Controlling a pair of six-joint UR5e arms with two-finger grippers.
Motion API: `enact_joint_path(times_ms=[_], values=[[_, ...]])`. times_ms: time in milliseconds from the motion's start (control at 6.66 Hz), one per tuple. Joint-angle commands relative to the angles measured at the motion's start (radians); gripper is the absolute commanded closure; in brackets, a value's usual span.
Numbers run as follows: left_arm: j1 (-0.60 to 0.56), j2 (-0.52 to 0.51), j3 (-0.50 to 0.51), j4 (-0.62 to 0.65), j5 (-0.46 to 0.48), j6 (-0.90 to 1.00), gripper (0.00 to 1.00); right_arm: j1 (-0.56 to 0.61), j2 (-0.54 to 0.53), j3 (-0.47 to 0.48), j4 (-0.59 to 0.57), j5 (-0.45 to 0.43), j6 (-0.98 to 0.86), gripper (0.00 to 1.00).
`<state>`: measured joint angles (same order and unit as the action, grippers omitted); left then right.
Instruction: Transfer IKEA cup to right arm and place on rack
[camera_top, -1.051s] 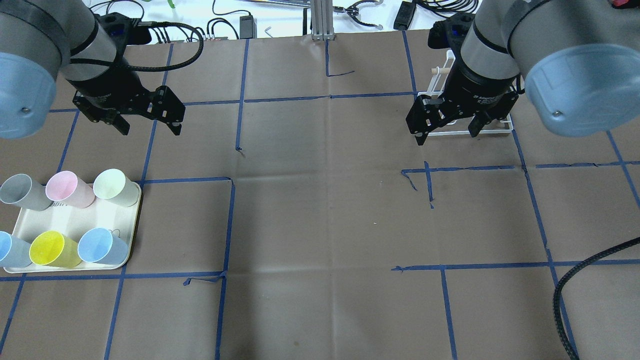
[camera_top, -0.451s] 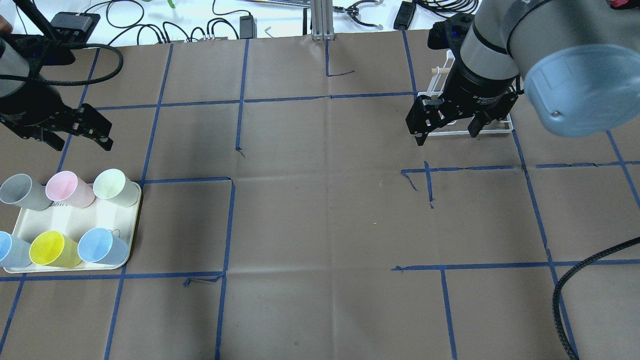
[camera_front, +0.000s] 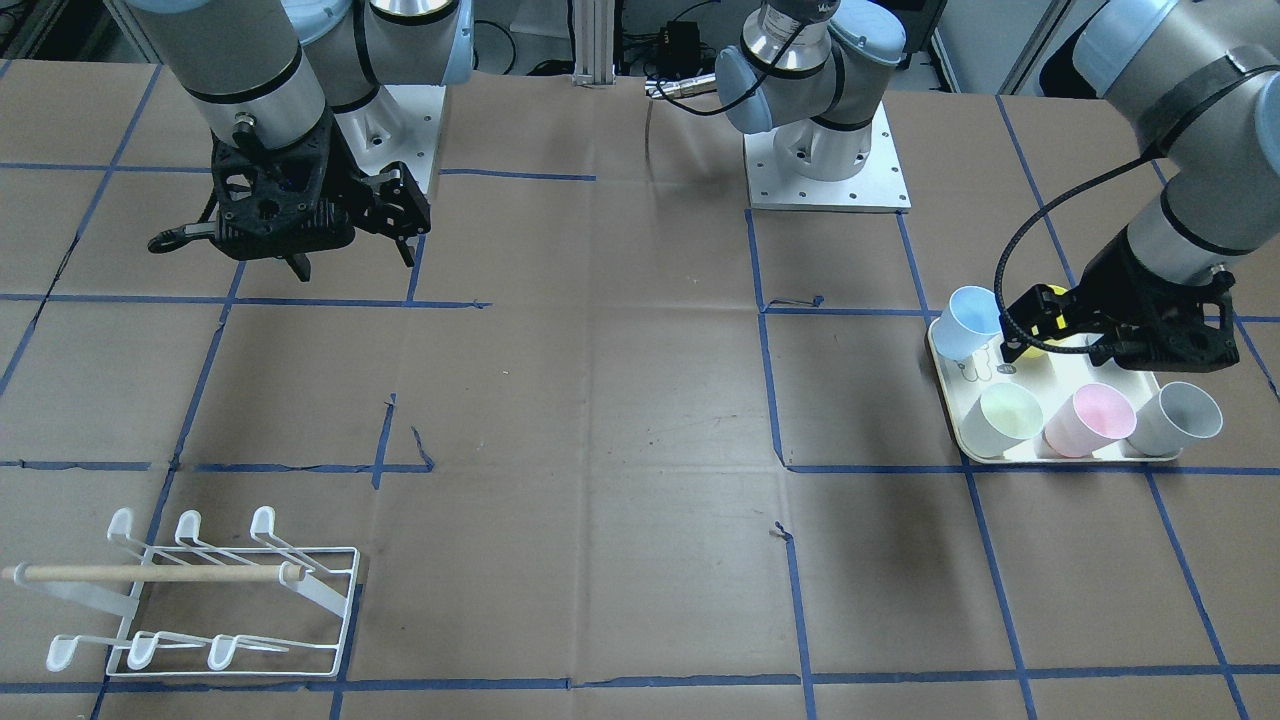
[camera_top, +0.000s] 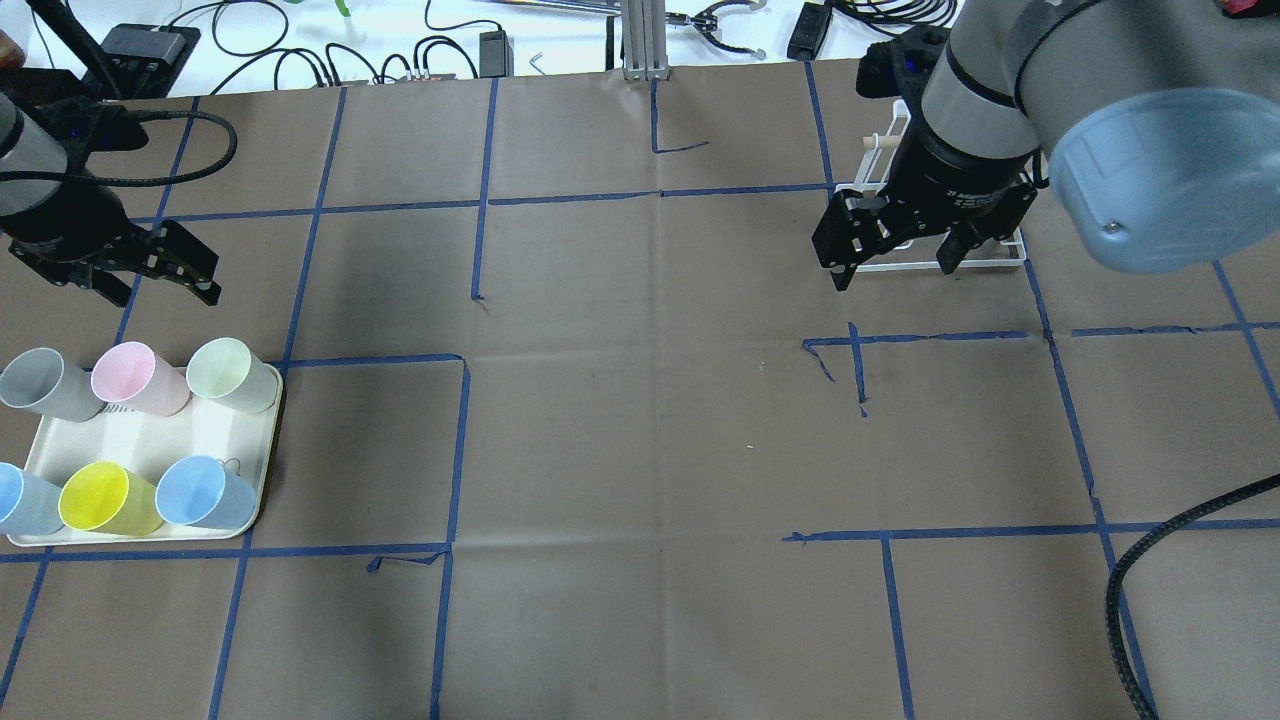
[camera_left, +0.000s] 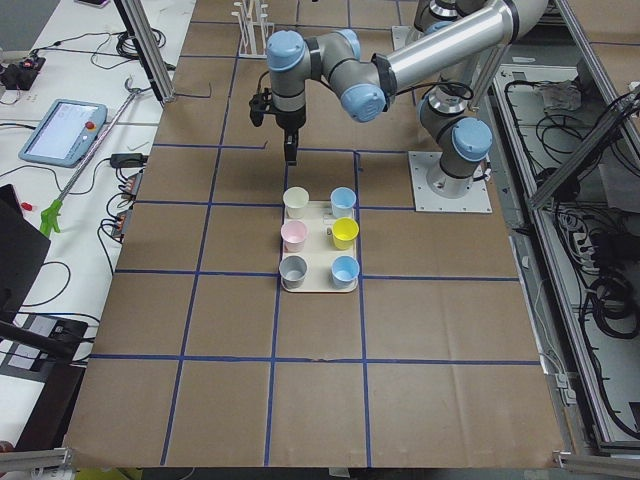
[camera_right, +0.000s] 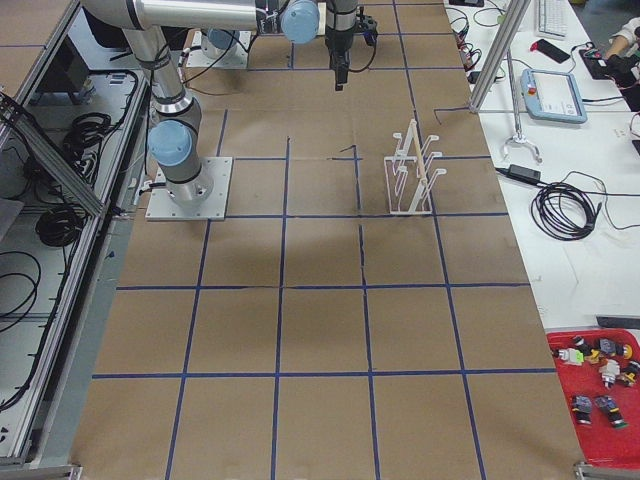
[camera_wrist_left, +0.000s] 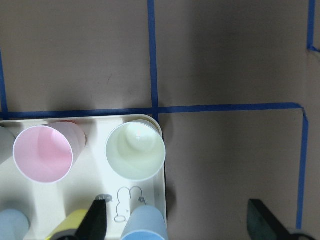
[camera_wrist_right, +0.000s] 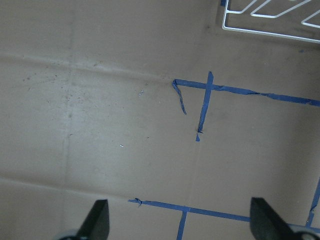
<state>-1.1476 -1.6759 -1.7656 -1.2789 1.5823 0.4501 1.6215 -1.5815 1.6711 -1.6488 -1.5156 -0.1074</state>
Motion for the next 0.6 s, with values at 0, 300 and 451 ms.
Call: enact_joint_path(times_ms=[0, 300, 451], values=[[0.008, -0.039, -0.108, 0.164, 0.001, -0.005, 0.02, 0.000, 0.000, -0.001, 0.000, 0.000, 0.000, 0.00], [0.052, -0.070, -0.225, 0.303, 0.001, -0.004, 0.02, 0.000, 0.000, -0.001, 0.000, -0.002, -0.002, 0.00], [0.055, -0.091, -0.250, 0.340, 0.001, -0.004, 0.02, 0.000, 0.000, -0.001, 0.001, -0.003, -0.002, 0.00]])
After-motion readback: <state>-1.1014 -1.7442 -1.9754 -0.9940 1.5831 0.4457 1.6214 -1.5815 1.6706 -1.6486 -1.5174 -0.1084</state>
